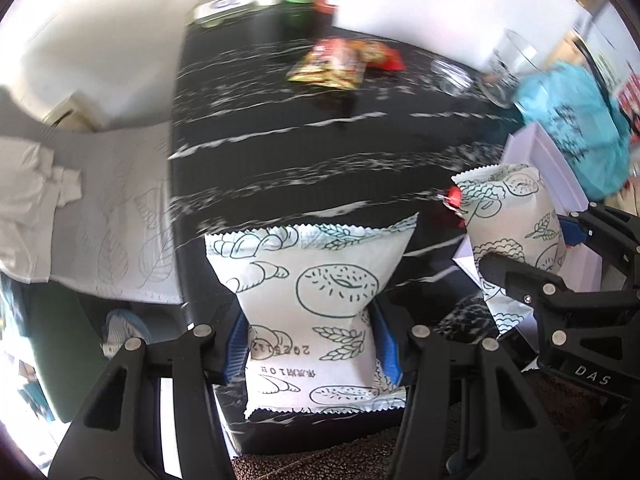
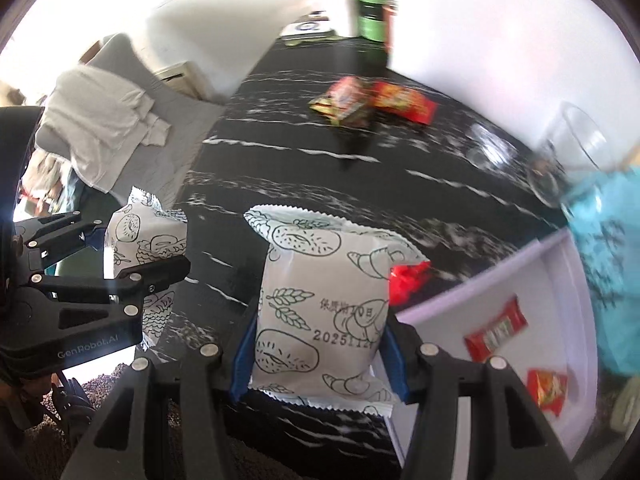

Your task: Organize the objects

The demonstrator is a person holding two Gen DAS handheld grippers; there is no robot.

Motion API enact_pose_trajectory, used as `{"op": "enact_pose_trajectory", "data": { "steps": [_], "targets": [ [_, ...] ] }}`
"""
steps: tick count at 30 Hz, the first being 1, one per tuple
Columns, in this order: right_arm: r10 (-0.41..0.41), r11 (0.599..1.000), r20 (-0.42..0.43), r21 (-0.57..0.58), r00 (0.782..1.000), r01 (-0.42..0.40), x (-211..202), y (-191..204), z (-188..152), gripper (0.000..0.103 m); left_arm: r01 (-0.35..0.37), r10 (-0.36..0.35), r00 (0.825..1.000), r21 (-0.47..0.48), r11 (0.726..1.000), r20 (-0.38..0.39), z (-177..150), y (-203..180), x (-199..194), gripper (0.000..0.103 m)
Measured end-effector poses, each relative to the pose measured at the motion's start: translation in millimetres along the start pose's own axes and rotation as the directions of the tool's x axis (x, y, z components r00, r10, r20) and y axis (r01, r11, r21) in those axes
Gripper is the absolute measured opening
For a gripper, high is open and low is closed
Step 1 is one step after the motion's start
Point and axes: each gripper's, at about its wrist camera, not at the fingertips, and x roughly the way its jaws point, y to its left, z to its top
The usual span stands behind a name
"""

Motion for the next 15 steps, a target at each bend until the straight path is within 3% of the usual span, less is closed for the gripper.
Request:
{"op": "enact_pose_trajectory", "data": {
  "steps": [8,15],
  "targets": [
    [-0.057,0.984,-0.009,0.168,0.998,0.057,-12.3,-47.7,-35.4,0.055,0.05,-0.047,0.999,0.181,0.982,-0.017,16.3,-56.0,10.4,0.051],
    [-0.092,0.954,-0.017,0.286,0.996,0.093,-22.0,-78.1,-61.9,0.055,0.099,-0.089,0.995,0.335,0.937,-0.046,24.9,-108.0,19.2,0.051]
  ]
}}
